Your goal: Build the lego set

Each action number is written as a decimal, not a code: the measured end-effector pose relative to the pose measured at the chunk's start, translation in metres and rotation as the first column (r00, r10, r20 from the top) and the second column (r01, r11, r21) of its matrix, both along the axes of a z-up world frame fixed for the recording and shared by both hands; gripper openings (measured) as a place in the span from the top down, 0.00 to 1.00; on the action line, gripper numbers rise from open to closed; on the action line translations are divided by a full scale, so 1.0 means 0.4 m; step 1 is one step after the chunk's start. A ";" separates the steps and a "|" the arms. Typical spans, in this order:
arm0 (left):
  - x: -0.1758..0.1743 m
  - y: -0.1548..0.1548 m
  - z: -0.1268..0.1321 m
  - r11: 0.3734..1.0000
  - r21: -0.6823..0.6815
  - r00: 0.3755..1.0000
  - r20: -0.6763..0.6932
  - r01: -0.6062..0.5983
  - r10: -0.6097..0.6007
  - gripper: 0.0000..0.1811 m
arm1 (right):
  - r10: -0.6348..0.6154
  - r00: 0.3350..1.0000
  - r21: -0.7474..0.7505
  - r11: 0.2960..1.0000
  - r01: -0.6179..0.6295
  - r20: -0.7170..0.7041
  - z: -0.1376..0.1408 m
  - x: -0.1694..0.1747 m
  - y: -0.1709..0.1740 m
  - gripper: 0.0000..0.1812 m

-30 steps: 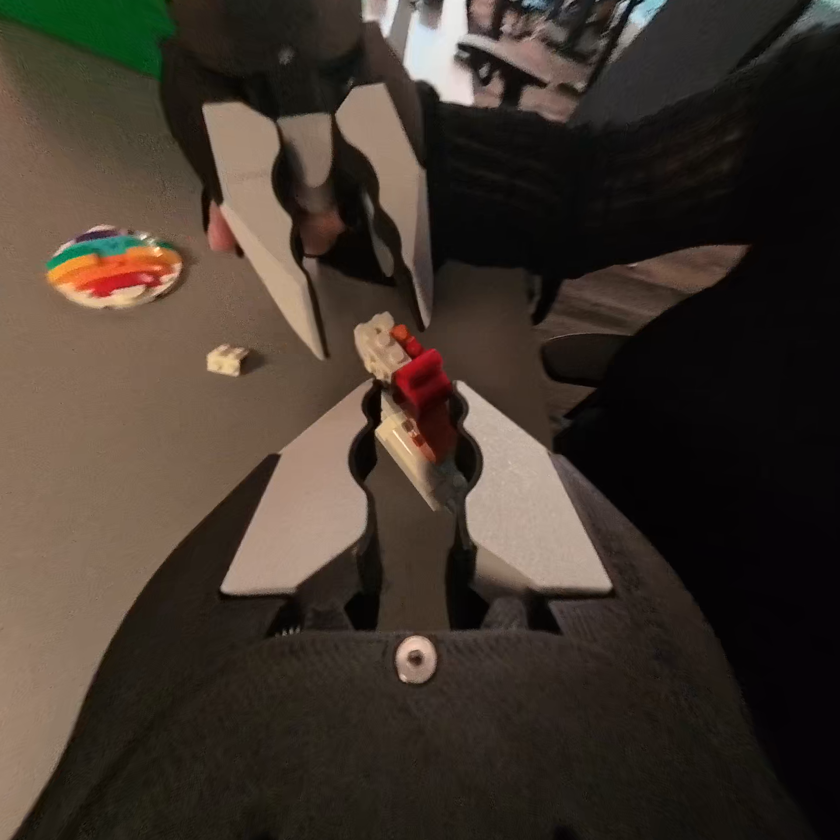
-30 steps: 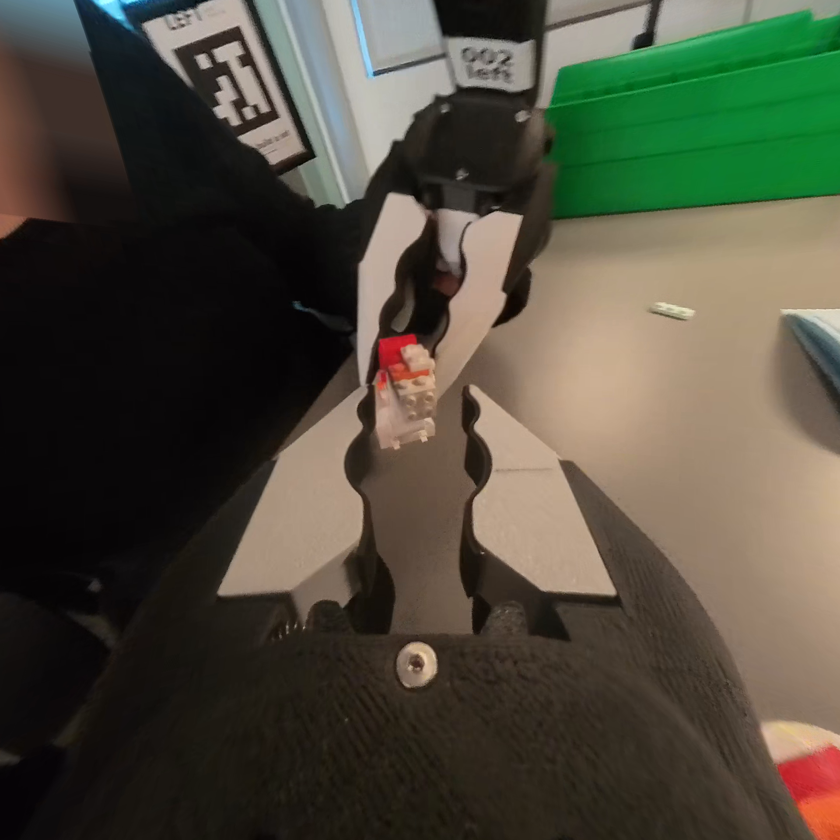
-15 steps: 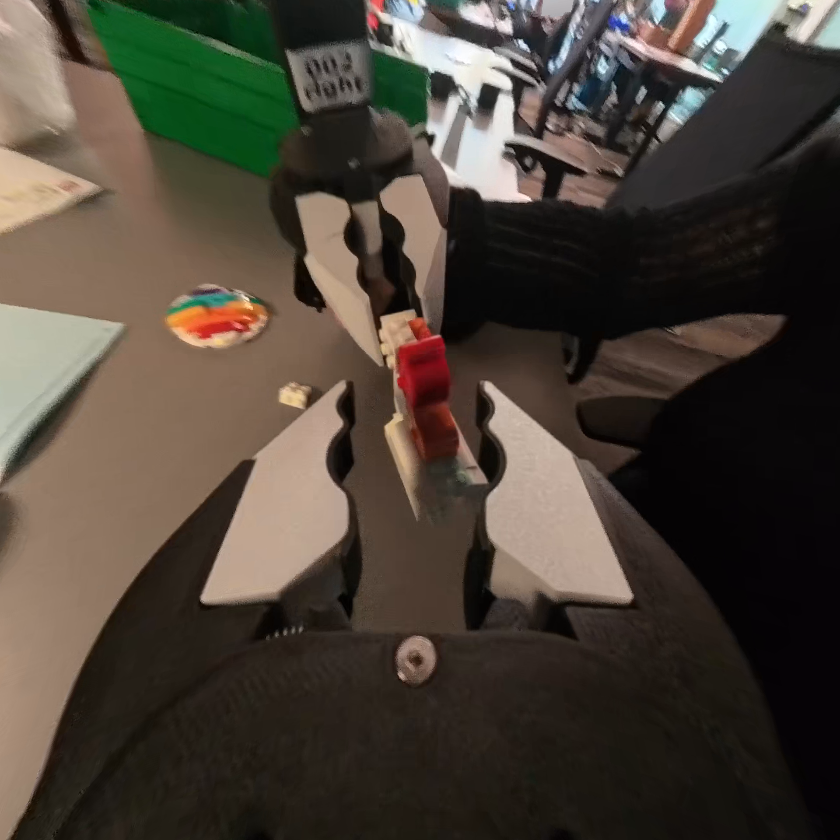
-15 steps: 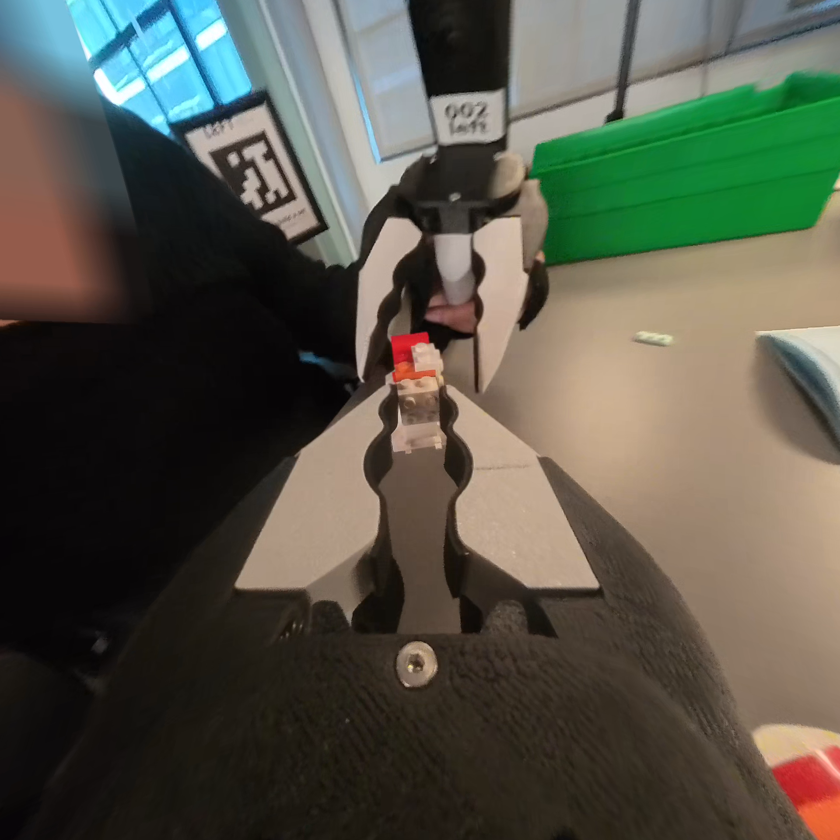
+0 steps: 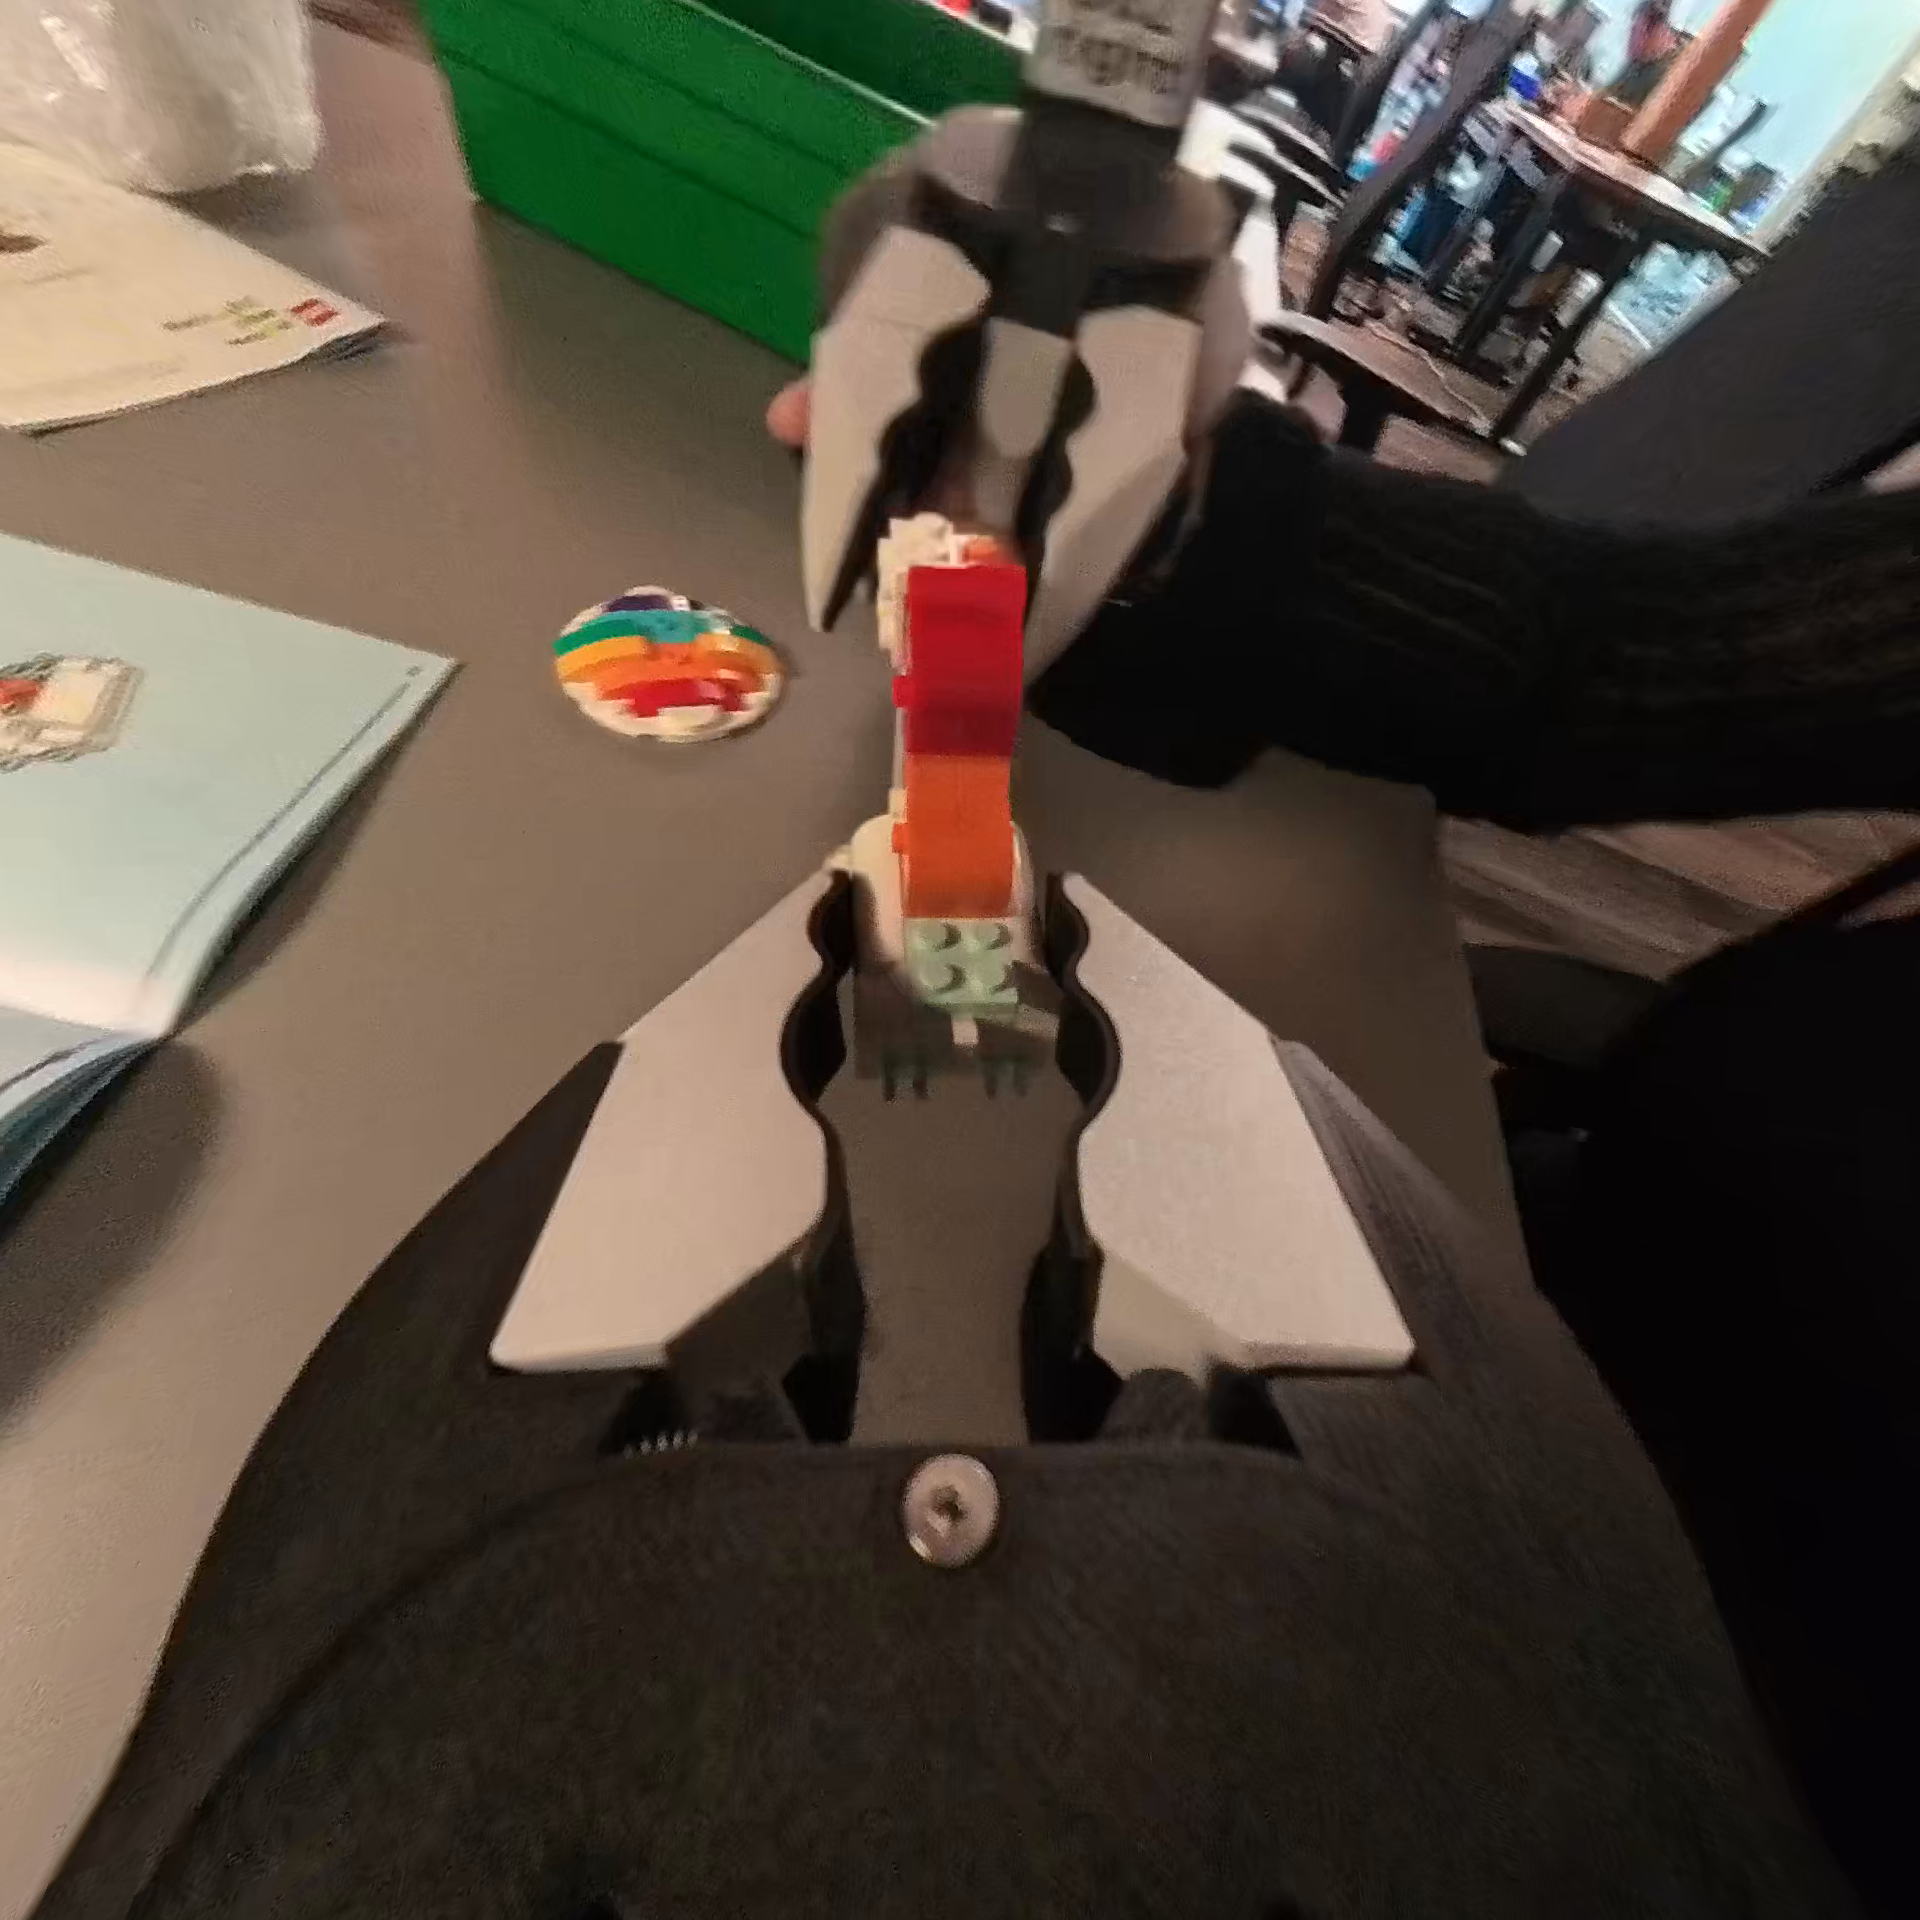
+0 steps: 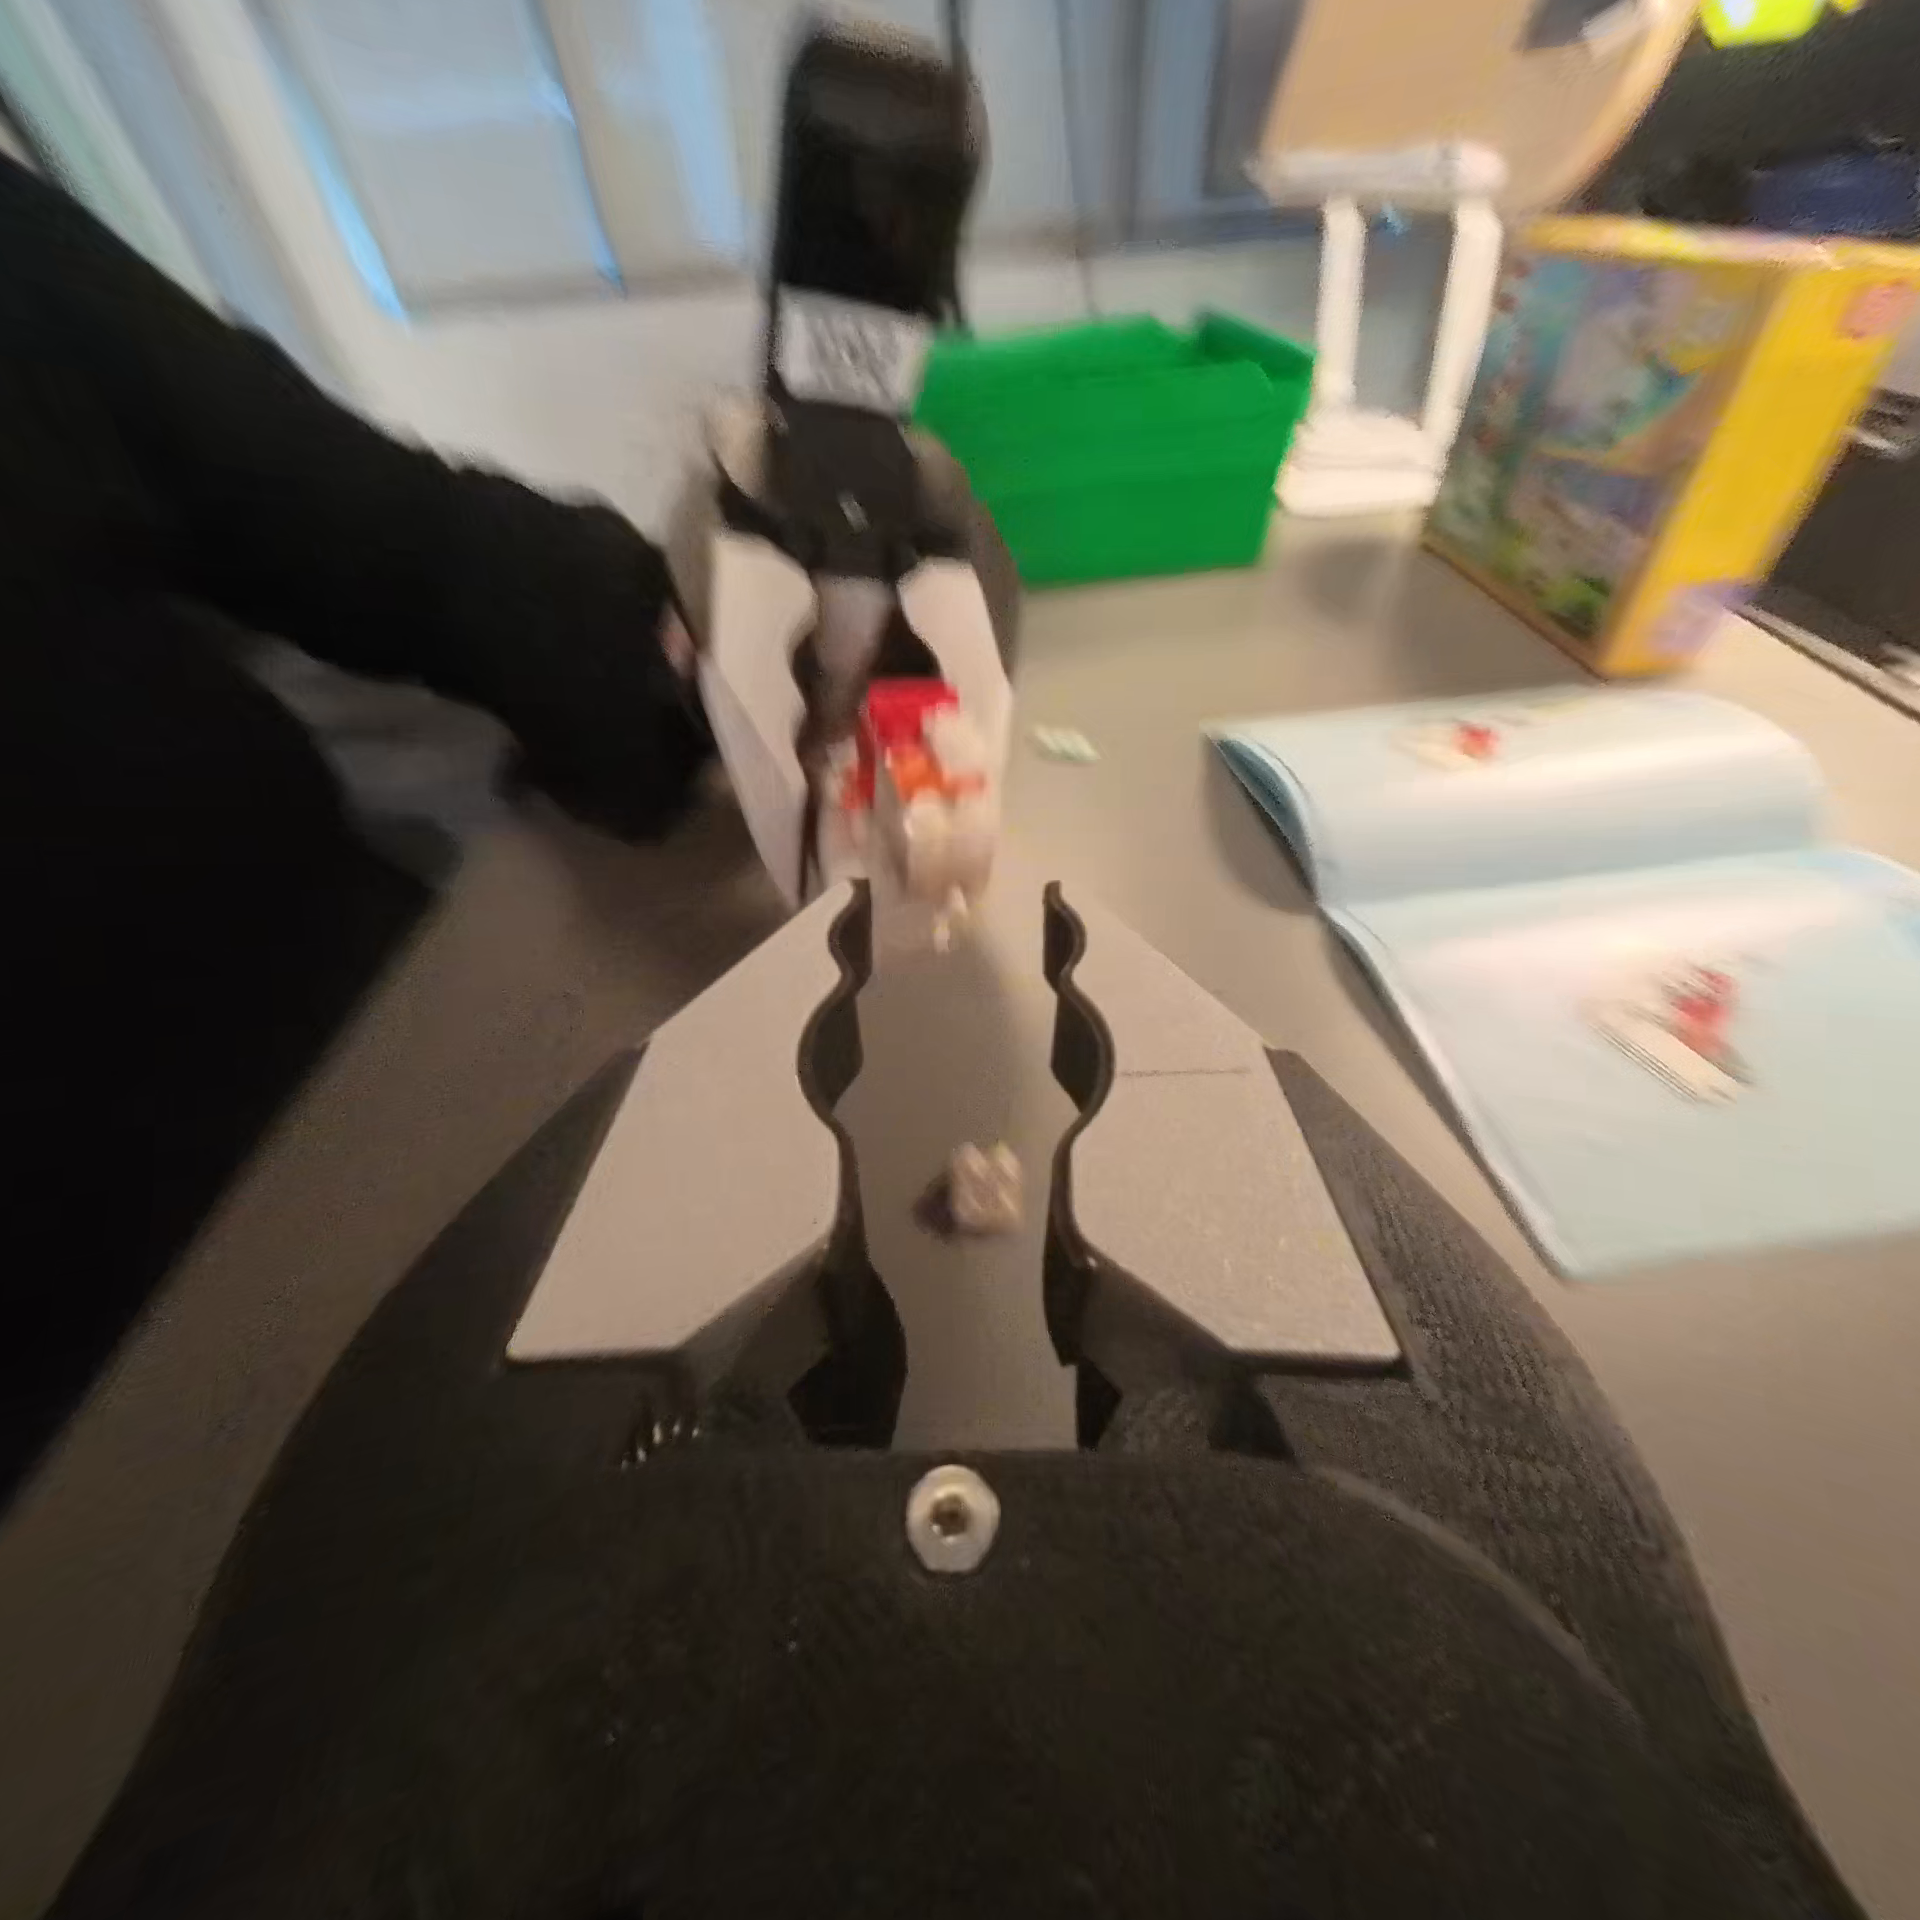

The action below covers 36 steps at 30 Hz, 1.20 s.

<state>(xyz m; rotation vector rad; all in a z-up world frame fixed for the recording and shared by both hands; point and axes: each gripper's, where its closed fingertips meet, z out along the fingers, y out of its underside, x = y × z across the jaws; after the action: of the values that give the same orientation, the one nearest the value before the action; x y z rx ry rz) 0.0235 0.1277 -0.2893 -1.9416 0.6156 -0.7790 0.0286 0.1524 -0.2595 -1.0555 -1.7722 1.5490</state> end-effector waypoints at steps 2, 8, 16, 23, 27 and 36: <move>-0.044 0.032 0.004 0.995 0.009 0.995 0.034 -0.097 0.097 0.80 | -0.115 0.985 0.192 0.977 0.089 0.131 -0.069 0.011 0.047 0.83; -0.072 0.049 0.039 0.964 -0.030 0.905 0.340 -0.263 0.258 0.80 | -0.200 0.924 0.200 0.970 0.139 0.326 -0.173 0.038 0.029 0.82; -0.063 0.009 0.078 0.946 -0.080 0.785 0.540 -0.313 0.305 0.80 | -0.225 0.881 0.234 0.963 0.136 0.416 -0.217 0.030 0.035 0.91; -0.098 -0.019 0.167 0.871 -0.006 0.598 0.725 -0.491 0.342 0.80 | -0.327 0.928 0.183 0.938 0.295 0.180 -0.050 -0.008 0.037 0.92; -0.094 -0.034 0.188 0.819 0.026 0.543 0.760 -0.574 0.356 0.80 | -0.397 0.911 0.178 0.894 0.411 -0.109 0.160 -0.062 -0.044 0.92; -0.023 -0.029 0.134 0.867 -0.096 0.478 0.802 -0.489 0.358 0.80 | -0.535 0.834 0.531 0.671 0.517 -0.136 0.169 -0.131 -0.084 0.92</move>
<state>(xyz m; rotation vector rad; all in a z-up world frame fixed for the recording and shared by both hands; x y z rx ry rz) 0.0145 0.1159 -0.2358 -1.2815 -0.3740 -1.1202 -0.0239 0.1188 -0.1920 -1.1477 -1.5794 0.6063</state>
